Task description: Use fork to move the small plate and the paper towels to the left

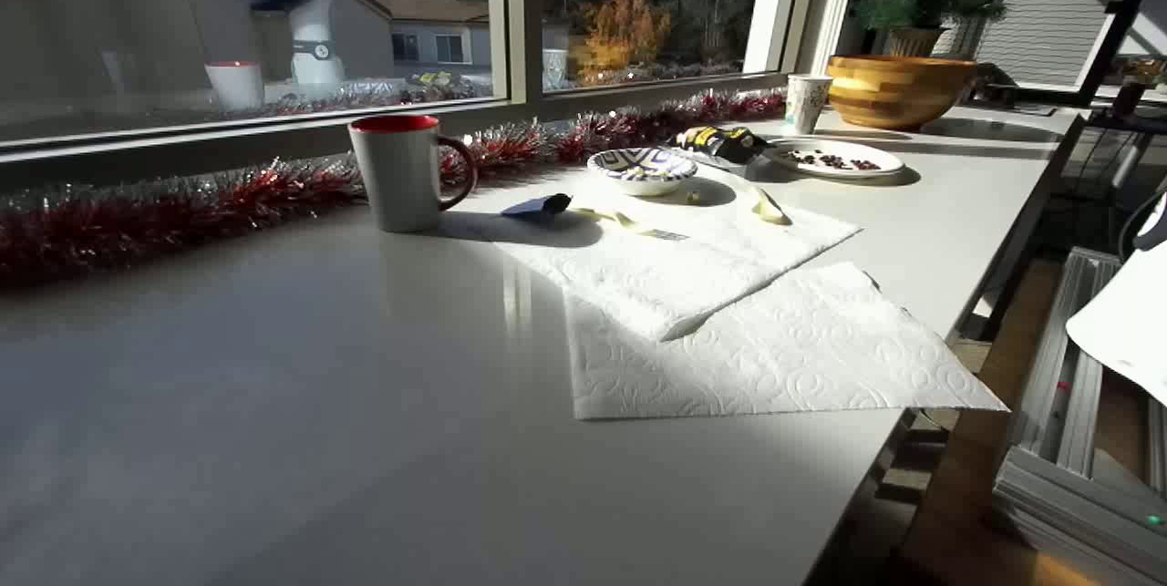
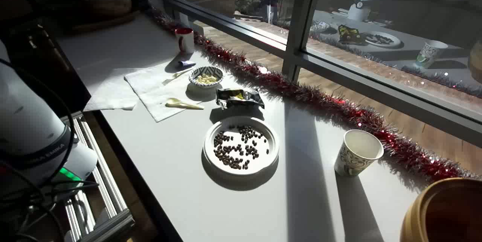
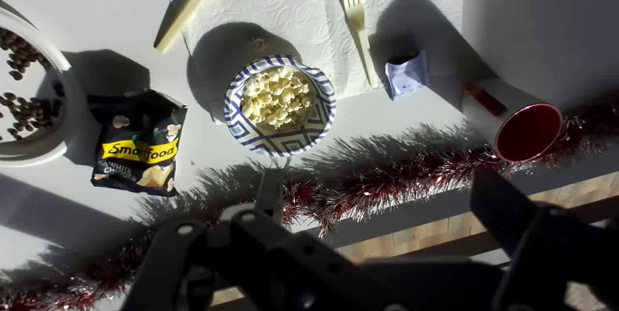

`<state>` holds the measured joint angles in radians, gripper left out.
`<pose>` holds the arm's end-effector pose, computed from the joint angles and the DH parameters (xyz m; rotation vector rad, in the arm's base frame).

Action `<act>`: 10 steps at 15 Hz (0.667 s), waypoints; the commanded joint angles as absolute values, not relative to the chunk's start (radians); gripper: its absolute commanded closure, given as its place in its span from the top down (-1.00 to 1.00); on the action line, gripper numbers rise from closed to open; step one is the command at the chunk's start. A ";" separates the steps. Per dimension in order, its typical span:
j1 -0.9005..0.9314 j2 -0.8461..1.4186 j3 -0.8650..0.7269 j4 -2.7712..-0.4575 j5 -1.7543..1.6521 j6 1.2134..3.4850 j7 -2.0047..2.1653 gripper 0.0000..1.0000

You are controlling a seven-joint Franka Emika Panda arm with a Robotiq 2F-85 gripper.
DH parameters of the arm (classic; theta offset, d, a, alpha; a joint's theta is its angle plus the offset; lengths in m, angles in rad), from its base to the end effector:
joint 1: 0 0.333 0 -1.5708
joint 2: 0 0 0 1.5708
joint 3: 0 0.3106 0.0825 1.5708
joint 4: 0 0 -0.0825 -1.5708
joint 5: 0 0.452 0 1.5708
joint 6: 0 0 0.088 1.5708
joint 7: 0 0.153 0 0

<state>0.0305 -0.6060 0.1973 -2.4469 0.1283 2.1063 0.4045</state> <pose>0.4612 0.1167 0.4639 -3.0130 0.3754 -0.3736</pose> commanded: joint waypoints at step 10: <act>0.025 -0.482 0.190 -2.370 0.133 2.026 0.412 1.00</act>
